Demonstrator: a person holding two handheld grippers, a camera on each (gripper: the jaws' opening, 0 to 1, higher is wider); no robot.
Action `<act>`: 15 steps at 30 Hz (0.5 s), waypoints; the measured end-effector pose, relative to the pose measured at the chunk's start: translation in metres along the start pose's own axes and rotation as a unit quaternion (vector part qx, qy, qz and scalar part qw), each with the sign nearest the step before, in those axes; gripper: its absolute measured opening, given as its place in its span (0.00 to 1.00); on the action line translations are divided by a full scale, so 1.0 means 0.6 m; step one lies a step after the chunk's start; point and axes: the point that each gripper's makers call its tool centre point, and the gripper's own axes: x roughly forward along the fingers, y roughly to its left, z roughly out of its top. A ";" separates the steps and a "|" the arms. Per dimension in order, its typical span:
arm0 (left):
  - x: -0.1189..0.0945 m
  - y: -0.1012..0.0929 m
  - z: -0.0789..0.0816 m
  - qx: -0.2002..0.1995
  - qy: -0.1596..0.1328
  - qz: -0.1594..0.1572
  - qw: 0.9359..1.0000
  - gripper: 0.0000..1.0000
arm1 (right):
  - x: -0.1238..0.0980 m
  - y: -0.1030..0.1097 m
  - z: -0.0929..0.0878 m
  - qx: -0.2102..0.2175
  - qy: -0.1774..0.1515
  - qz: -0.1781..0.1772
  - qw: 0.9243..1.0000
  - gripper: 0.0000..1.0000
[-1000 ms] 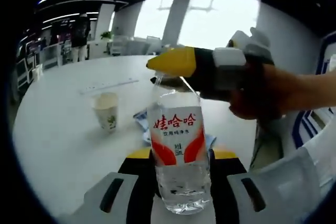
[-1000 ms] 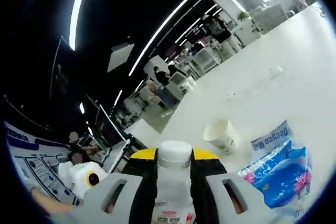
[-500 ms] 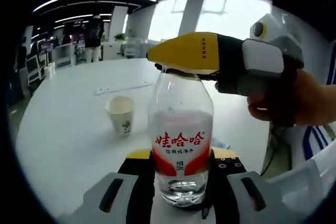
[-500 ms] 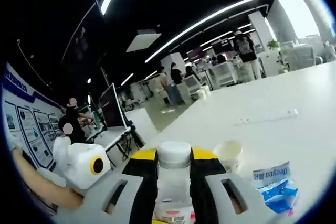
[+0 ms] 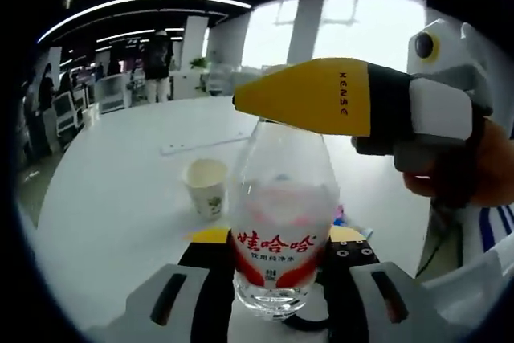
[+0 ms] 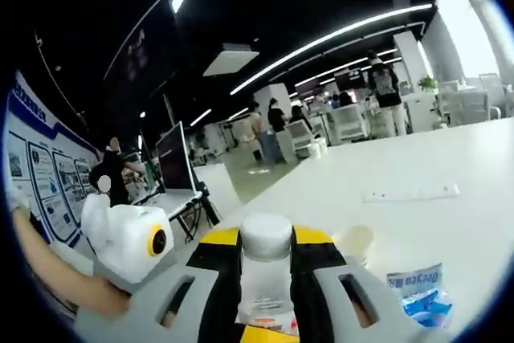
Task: Arrange the tabletop items into an orderly group along one side of the table until the central work area is clear of visible clutter.
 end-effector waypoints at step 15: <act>-0.006 0.011 0.009 0.018 -0.019 0.020 0.999 0.34 | 0.010 0.002 0.003 -0.021 0.005 -0.001 1.000 0.21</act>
